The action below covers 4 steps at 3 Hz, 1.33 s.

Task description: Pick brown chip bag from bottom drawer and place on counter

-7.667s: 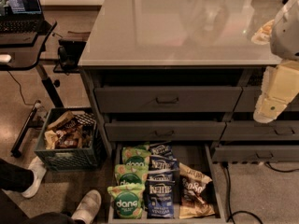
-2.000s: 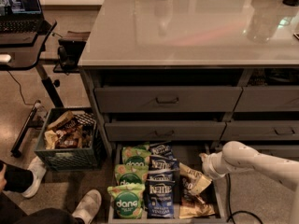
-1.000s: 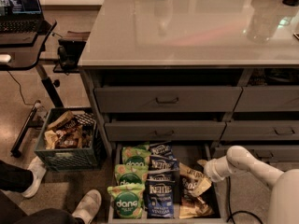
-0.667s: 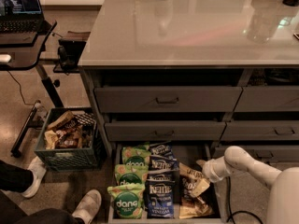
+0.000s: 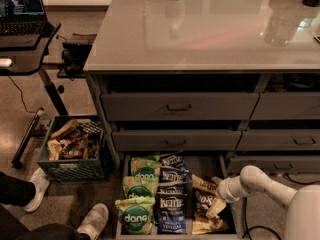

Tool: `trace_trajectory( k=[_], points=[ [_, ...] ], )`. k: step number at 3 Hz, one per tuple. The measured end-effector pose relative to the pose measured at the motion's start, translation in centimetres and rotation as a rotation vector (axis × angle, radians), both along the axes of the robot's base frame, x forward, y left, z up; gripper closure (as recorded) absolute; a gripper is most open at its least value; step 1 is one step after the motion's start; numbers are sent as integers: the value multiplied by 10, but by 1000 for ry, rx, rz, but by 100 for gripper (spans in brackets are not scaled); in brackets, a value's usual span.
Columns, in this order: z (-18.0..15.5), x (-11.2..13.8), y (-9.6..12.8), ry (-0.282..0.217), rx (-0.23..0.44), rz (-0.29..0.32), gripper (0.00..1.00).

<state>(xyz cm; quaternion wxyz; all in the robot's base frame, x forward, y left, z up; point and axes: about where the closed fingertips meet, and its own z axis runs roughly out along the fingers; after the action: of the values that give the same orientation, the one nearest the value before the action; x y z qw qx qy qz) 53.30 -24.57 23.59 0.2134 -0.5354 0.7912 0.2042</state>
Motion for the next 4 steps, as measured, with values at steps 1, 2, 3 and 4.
trace_trajectory(
  k=[1, 2, 3, 4],
  points=[
    [-31, -8, -11, 36, 35, -28, 0],
    [-61, -5, -21, 56, 74, -72, 0],
    [-64, 0, -25, 49, 72, -84, 19],
    [-64, 0, -25, 49, 72, -84, 42]
  ],
)
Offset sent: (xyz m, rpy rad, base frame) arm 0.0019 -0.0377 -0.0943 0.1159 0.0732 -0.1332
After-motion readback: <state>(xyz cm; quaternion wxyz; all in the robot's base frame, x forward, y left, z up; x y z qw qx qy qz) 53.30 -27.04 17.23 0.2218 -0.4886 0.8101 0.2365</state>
